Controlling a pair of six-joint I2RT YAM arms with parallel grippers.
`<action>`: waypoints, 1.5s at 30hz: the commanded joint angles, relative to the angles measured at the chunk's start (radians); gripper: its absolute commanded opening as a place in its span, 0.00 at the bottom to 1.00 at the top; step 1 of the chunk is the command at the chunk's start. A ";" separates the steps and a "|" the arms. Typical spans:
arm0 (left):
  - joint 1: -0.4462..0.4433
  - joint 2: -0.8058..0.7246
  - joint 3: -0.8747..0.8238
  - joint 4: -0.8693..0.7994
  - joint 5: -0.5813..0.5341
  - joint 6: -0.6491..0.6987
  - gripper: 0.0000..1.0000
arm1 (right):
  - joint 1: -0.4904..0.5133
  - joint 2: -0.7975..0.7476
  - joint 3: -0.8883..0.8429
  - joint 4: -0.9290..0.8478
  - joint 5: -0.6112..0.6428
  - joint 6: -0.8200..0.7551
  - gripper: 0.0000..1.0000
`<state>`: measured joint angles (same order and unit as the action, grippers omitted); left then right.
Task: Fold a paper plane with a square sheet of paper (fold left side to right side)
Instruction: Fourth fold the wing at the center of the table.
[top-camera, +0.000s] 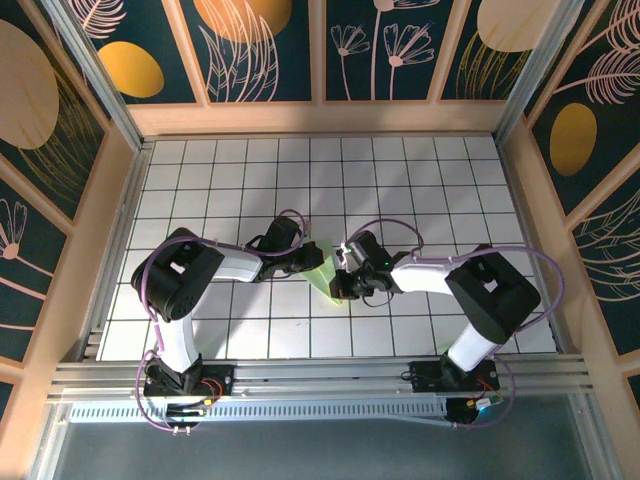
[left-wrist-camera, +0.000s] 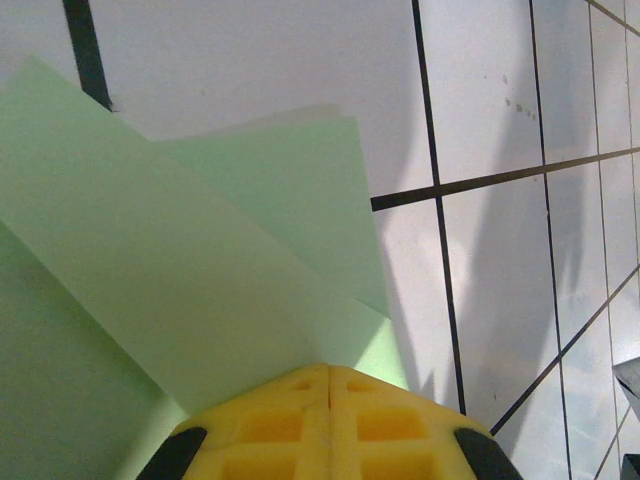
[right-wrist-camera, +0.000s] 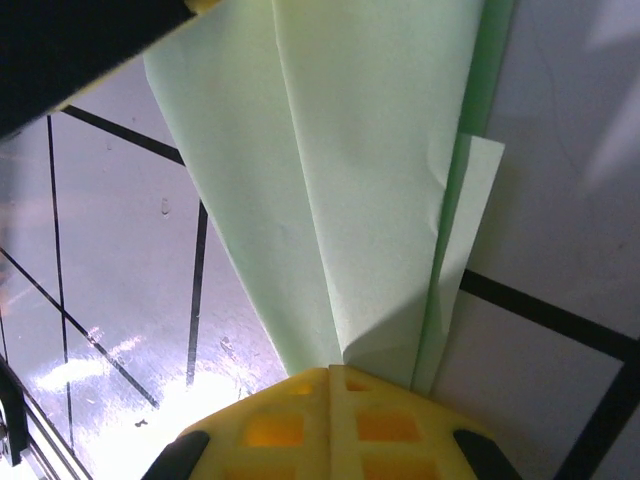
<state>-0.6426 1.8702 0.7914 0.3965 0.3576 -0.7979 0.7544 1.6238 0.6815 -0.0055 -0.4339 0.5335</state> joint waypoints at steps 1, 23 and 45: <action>0.009 0.052 -0.011 -0.108 -0.093 0.005 0.00 | 0.020 -0.024 -0.033 -0.091 0.002 0.005 0.00; 0.010 0.052 -0.004 -0.119 -0.095 0.007 0.00 | 0.033 -0.094 -0.084 -0.116 -0.009 0.019 0.00; 0.010 0.046 -0.004 -0.101 -0.075 0.000 0.00 | -0.047 -0.049 0.019 0.042 -0.049 0.021 0.00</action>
<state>-0.6426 1.8713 0.8009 0.3851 0.3347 -0.7979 0.7132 1.5311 0.6758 -0.0174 -0.4873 0.5526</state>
